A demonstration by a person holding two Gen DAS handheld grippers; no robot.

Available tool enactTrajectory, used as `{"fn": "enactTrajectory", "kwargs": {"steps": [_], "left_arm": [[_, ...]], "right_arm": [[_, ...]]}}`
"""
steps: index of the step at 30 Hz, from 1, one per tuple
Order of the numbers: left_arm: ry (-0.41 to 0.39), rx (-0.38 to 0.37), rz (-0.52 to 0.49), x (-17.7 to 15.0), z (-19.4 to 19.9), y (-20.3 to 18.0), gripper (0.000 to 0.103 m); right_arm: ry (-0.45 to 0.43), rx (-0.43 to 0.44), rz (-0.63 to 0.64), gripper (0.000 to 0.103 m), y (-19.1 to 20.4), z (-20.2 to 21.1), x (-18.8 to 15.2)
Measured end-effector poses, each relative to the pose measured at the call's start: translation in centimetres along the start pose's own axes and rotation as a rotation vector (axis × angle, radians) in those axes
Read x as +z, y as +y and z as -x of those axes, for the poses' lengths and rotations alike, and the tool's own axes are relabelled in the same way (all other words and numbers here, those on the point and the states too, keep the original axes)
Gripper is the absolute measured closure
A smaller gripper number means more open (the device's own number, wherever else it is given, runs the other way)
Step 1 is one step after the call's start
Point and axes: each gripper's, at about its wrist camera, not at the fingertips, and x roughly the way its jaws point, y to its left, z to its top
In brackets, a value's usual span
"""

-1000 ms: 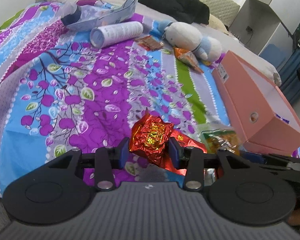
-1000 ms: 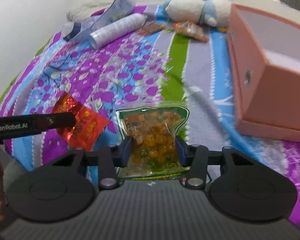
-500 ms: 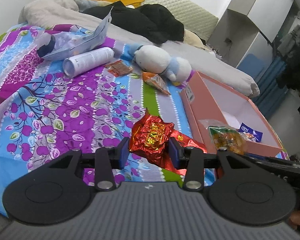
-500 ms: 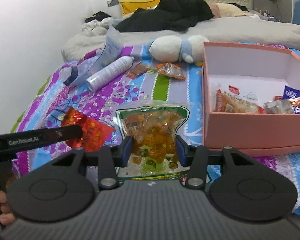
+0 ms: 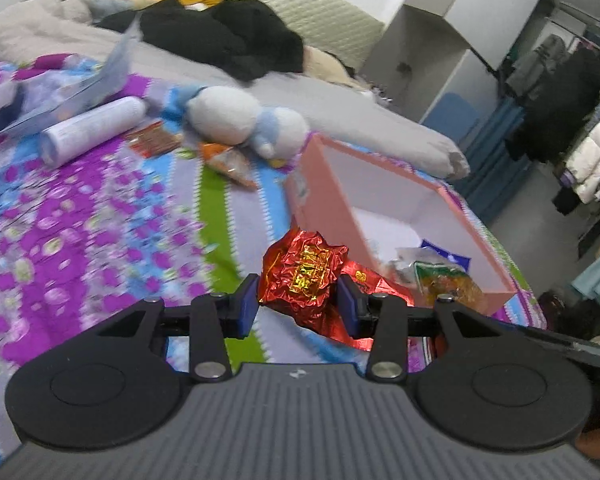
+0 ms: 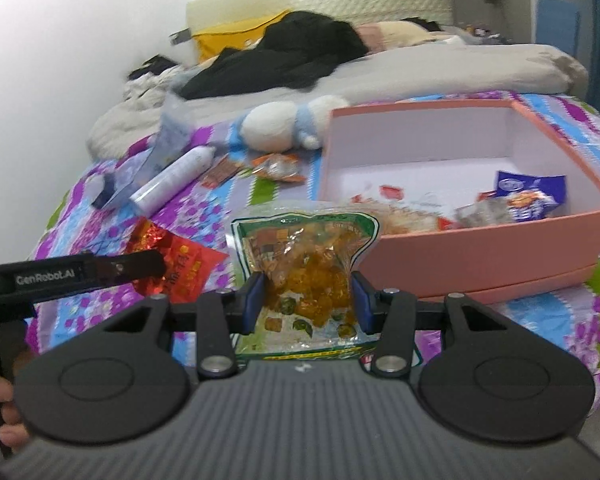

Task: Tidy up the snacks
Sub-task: 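Lower both snacks into the box and open both tools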

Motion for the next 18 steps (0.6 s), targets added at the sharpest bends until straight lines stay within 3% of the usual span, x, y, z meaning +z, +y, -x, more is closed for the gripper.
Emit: {"fn": "enactTrajectory", "kwargs": {"steps": [7,13,18], "left_arm": [[-0.013,-0.049,-0.064,3.1,-2.9,-3.7,0.056],[0.001,-0.044,-0.057,6.6,-6.0,-5.4,0.056],[0.040,-0.023,-0.063,8.5,-9.3,-6.3,0.056]], "right_arm": [[-0.024,-0.043,0.020,0.054,-2.7,-1.1,2.5],[-0.033,-0.024,0.003,0.054,-5.0,-3.5,5.3],[-0.042,-0.060,0.068,0.054,-5.8,-5.8,7.6]]}}
